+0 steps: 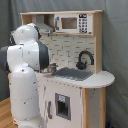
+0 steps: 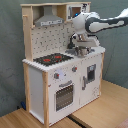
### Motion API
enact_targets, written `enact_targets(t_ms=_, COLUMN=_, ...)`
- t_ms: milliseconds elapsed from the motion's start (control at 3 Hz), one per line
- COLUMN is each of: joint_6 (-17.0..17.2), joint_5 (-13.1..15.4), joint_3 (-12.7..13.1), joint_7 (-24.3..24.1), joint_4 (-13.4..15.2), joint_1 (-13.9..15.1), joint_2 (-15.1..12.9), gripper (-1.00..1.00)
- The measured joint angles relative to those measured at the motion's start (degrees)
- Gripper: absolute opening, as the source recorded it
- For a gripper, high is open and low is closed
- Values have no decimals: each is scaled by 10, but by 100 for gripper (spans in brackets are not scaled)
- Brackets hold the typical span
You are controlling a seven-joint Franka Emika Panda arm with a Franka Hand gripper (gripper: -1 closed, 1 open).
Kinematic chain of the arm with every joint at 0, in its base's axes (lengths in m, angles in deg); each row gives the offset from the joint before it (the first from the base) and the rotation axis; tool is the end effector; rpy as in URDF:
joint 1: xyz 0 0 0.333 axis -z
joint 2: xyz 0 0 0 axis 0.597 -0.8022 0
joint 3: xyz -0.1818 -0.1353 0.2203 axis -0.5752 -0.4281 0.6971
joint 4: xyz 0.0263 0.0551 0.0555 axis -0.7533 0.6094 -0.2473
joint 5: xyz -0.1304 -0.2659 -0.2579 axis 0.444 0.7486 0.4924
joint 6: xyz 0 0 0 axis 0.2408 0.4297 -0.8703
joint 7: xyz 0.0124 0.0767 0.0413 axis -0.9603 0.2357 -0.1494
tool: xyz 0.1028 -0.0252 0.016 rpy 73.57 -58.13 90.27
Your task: Play with the kitchen
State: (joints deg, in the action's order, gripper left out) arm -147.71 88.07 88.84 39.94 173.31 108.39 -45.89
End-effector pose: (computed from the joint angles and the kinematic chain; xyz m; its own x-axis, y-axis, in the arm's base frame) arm 0.4334 0.2885 0.5595 0.6783 0.6329 -0.3733 0.7255 -0.6573 0.2038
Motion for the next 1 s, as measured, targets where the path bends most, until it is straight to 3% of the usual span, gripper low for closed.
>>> enact_targets(t_ms=1000, joint_6=-4, joint_5=130, joint_3=1, joint_7=-46, joint_4=9, joint_1=11, joint_2=-107, gripper=-100)
